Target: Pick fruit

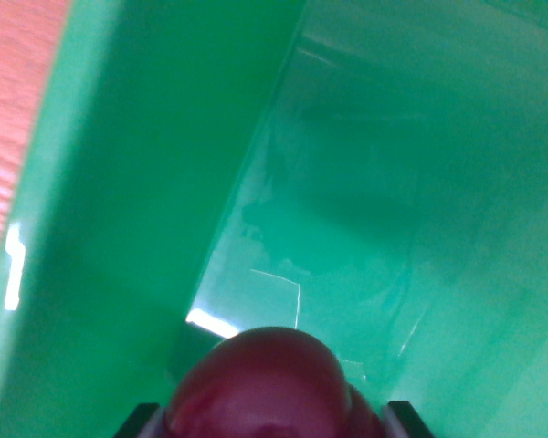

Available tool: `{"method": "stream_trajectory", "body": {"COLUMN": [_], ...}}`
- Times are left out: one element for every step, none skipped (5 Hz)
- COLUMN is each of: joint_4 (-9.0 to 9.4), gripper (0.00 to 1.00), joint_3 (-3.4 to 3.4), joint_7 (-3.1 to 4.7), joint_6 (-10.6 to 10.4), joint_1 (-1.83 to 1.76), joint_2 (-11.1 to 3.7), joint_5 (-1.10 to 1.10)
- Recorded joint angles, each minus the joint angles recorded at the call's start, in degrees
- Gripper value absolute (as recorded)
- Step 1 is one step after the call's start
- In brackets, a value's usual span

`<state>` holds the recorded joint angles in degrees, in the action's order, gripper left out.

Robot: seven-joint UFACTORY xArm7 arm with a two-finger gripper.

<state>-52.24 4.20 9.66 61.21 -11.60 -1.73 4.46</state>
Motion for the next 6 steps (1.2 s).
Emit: {"method": "stream_trajectory", "body": {"joint_4": [-1.34, -1.34, -2.75, -2.75, -4.16, -4.16], "gripper": [1.0, 1.0, 1.0, 1.0, 1.0, 1.0], "joint_3": [-0.02, -0.02, -0.04, -0.04, -0.05, -0.05], "joint_7": [-0.1, -0.1, -0.22, -0.22, -0.33, -0.33], "joint_6": [2.6, 2.6, 5.3, 5.3, 8.0, 8.0], "joint_1": [0.04, 0.04, 0.09, 0.09, 0.13, 0.13], "joint_2": [1.23, 1.23, 2.53, 2.53, 3.83, 3.83], "joint_5": [-0.01, -0.01, -0.02, -0.02, -0.03, -0.03]}}
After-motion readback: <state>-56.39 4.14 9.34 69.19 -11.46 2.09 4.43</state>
